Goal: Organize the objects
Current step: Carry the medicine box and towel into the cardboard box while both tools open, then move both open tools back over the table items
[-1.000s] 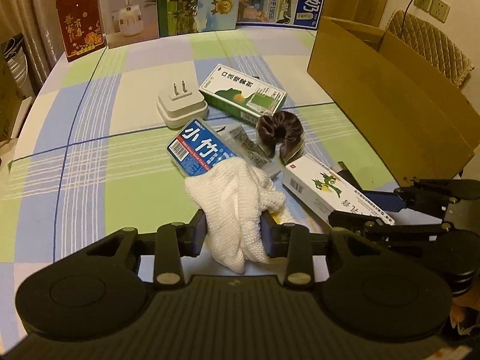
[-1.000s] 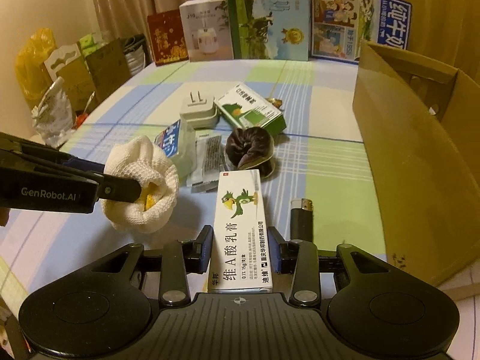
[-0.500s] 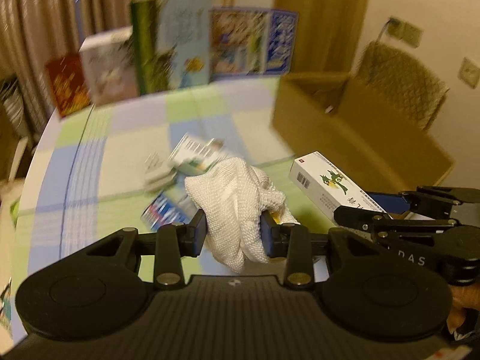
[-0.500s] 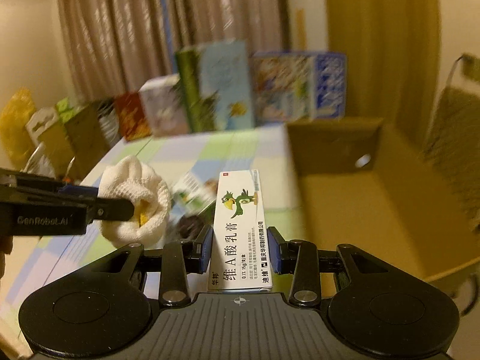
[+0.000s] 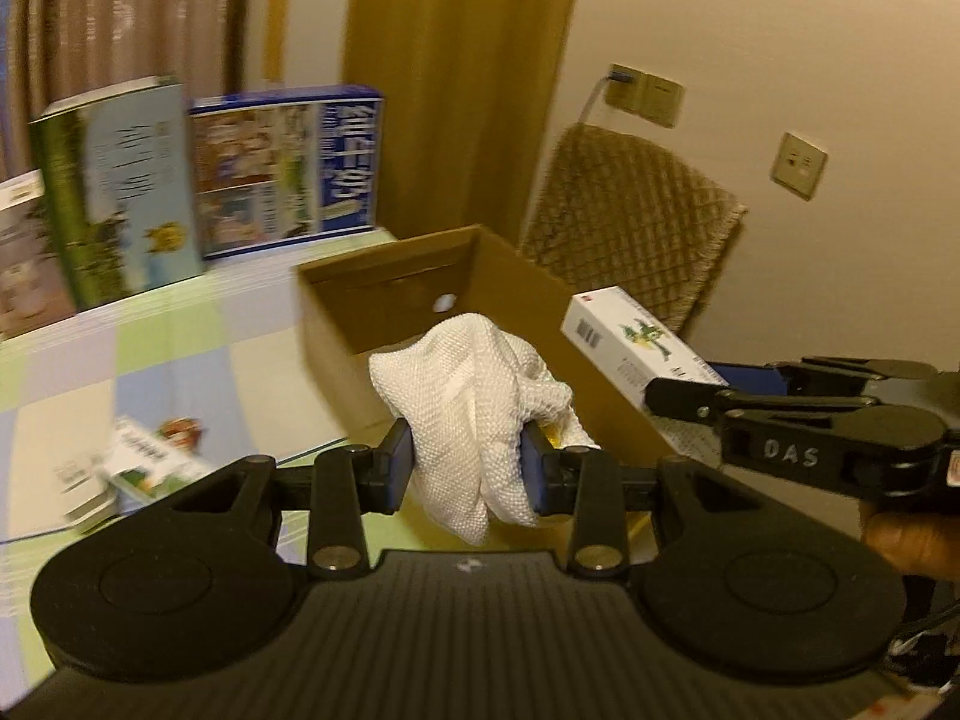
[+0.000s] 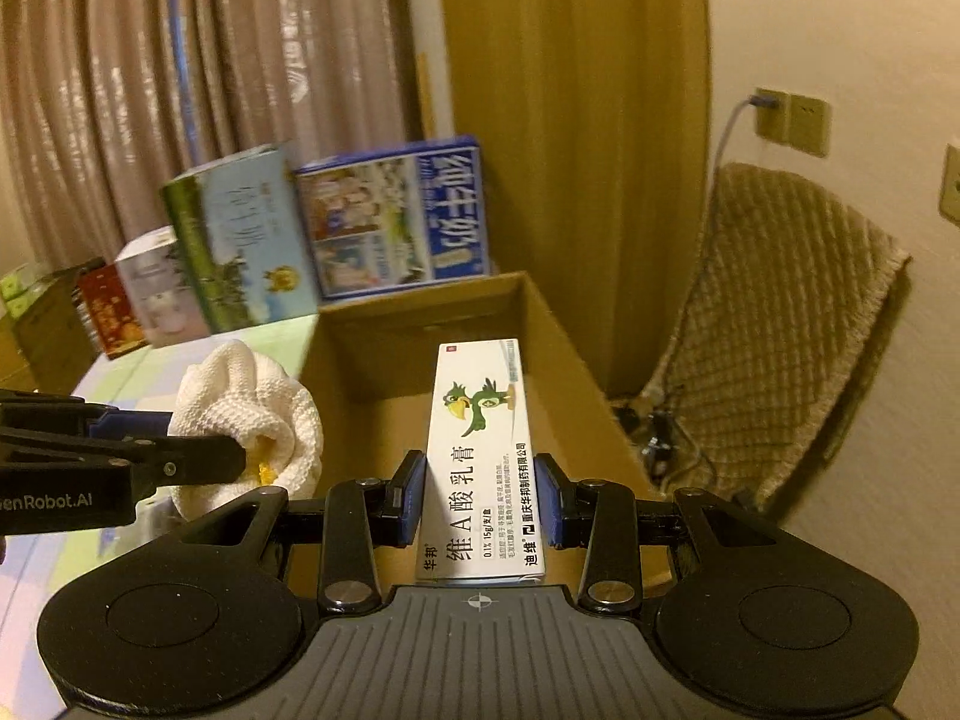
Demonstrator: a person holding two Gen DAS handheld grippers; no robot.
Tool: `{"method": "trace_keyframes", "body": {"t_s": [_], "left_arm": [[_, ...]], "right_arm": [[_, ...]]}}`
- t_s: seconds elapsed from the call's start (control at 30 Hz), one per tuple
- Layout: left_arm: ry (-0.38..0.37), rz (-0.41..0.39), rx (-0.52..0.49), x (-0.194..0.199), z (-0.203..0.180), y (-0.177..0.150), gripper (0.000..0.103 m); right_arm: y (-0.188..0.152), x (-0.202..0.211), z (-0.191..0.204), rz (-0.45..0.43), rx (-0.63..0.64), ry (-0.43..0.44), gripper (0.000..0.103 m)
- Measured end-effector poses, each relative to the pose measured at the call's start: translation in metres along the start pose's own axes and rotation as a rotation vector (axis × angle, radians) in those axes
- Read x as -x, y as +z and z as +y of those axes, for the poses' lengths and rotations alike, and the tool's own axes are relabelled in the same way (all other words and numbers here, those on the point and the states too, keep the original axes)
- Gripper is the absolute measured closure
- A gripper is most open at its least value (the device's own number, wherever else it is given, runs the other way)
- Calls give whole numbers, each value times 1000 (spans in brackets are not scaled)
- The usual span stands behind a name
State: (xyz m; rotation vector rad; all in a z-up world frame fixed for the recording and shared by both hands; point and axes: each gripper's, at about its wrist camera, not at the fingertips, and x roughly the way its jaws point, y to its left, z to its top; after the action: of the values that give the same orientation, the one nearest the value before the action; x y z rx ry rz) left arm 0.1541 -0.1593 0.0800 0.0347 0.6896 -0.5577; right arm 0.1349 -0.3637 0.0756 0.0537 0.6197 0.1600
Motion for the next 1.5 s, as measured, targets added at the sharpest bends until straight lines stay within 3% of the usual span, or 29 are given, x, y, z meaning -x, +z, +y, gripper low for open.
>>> {"method": "trace_keyframes", "body": {"t_s": [0.2, 0.27, 0.37, 0.77, 0.83, 0.87, 0.9, 1.03, 1.5], "left_arm": [[-15, 28, -27, -36, -27, 6, 69], [-9, 27, -46, -47, -32, 6, 59], [-1, 23, -43, -55, -33, 6, 52], [61, 13, 8, -48, -14, 4, 44], [63, 8, 16, -46, -11, 4, 44], [67, 7, 19, -45, -10, 4, 43], [72, 7, 22, -44, -9, 3, 43], [83, 7, 31, -39, 1, 0, 34], [137, -3, 66, -7, 42, -18, 27]], "right_arm": [[-6, -8, -35, 15, -76, -11, 68], [-6, -13, -39, 21, -95, -9, 68], [-7, -16, -43, 22, -108, -2, 68], [-6, -36, -29, 42, -82, 47, 68], [-4, -40, -28, 26, -103, 81, 50], [-3, -41, -30, 22, -125, 82, 29], [-2, -40, -31, 11, -143, 84, 26], [-1, -34, -32, 3, -130, 79, 26], [-1, -8, -10, 3, -115, 91, 23]]}}
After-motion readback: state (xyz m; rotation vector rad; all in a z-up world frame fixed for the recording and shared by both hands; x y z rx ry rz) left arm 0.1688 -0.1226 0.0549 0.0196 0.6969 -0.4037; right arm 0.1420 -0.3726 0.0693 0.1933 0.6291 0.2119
